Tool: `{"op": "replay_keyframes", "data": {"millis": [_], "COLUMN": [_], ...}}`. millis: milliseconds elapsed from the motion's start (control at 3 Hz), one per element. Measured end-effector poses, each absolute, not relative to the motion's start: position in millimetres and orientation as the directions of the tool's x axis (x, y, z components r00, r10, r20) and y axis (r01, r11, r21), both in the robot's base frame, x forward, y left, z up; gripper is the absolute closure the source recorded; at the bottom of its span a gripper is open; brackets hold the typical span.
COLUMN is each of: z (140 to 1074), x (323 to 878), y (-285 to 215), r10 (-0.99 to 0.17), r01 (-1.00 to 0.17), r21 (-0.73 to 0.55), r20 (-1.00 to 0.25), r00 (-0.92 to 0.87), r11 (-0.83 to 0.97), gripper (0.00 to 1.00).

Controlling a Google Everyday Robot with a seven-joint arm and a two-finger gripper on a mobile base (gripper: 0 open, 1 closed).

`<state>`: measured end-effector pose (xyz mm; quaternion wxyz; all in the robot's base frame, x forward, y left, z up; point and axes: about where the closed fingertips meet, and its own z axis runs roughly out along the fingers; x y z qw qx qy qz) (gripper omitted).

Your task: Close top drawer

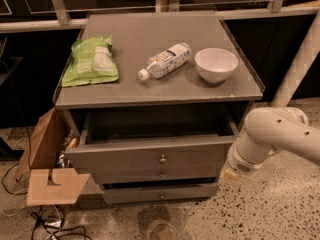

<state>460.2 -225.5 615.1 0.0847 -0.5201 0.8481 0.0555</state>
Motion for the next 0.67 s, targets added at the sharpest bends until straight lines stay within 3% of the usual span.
{"op": "replay_keyframes", "data": {"millis": [667], "z": [603.9], "x": [475.8], "y": [-232.9], "r10": [-0.821], "r01": [-0.85], "r21": [0.008], "r20": [-0.253], "r00": [-0.511], "r11": [0.527], "gripper": [1.0]}}
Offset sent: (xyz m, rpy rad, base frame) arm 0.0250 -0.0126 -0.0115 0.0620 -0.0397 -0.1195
